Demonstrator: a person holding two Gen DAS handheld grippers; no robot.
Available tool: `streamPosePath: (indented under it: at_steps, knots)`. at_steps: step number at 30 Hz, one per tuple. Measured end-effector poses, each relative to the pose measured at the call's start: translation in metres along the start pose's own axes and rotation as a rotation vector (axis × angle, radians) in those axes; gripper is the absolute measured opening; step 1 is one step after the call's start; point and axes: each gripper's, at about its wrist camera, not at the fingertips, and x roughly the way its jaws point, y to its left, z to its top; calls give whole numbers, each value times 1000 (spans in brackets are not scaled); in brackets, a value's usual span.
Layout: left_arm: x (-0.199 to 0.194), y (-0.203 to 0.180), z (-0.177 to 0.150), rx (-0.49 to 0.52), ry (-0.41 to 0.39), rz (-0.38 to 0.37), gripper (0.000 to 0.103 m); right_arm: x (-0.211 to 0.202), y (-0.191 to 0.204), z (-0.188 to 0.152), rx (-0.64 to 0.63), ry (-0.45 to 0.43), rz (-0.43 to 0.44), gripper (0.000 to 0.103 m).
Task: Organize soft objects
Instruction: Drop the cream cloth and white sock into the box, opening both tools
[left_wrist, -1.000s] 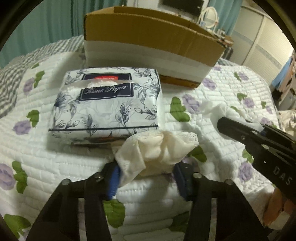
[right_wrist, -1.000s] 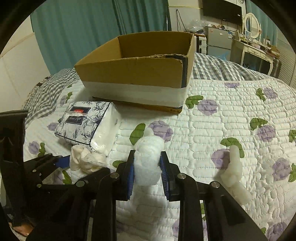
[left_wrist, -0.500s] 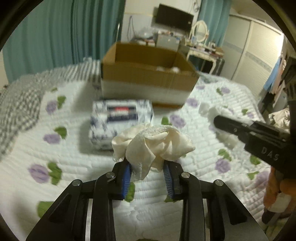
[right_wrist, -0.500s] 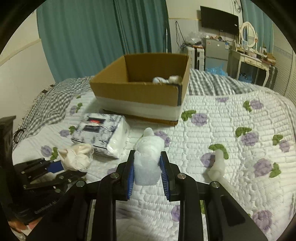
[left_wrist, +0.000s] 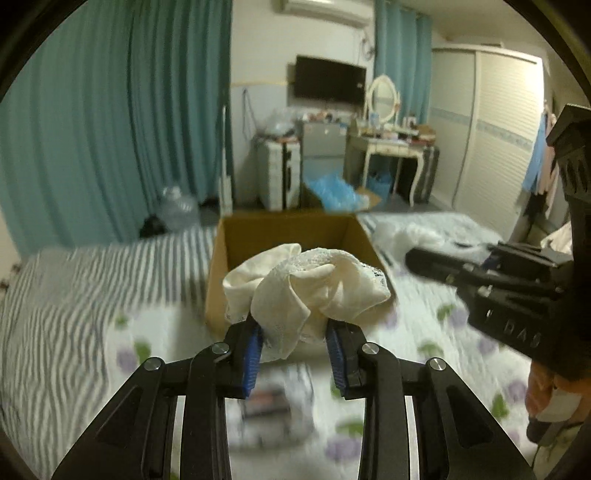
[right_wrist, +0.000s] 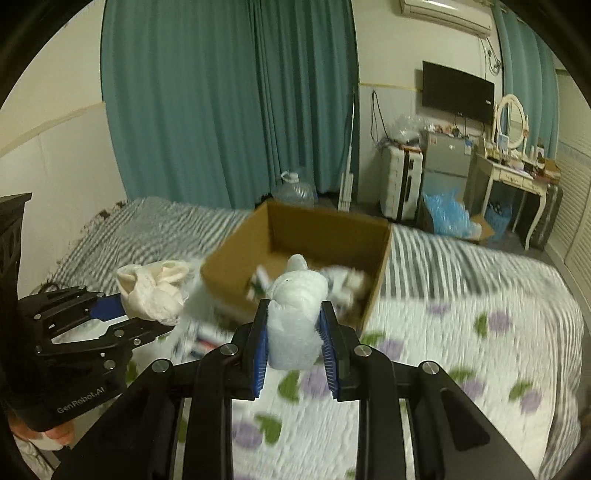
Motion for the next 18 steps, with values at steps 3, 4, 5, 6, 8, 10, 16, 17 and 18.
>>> streamPosePath:
  at_steps: [3,4,5,6,8,10,16,17,18]
  knots:
    - [35,4,23,30,-3,14,32,23,-12,27,2,-8,-14,25]
    - [49,7,29,40,3,-1,32,34,-17,36,7,-7,-15,25]
    - [60,9,33,48,11,-9,33,41,-20,41,13,-6,-14,25]
    - [70,11,37,54,17,-7,34,53,-26,47,24,0,-9,25]
    - [90,14,42,70,25,5,34,75,-37,56,49,8,5,25]
    - [110,19,44,78,30,14,35,94,-46,62,72,12,18,25]
    - [128,22,37,80,13,51,84,136,-63,67,99,43,23,54]
    - [127,22,36,82,7,52,84,137,-66,67,104,40,23,65]
    - [126,21,36,84,7,53,84,138,-68,67,115,32,11,80]
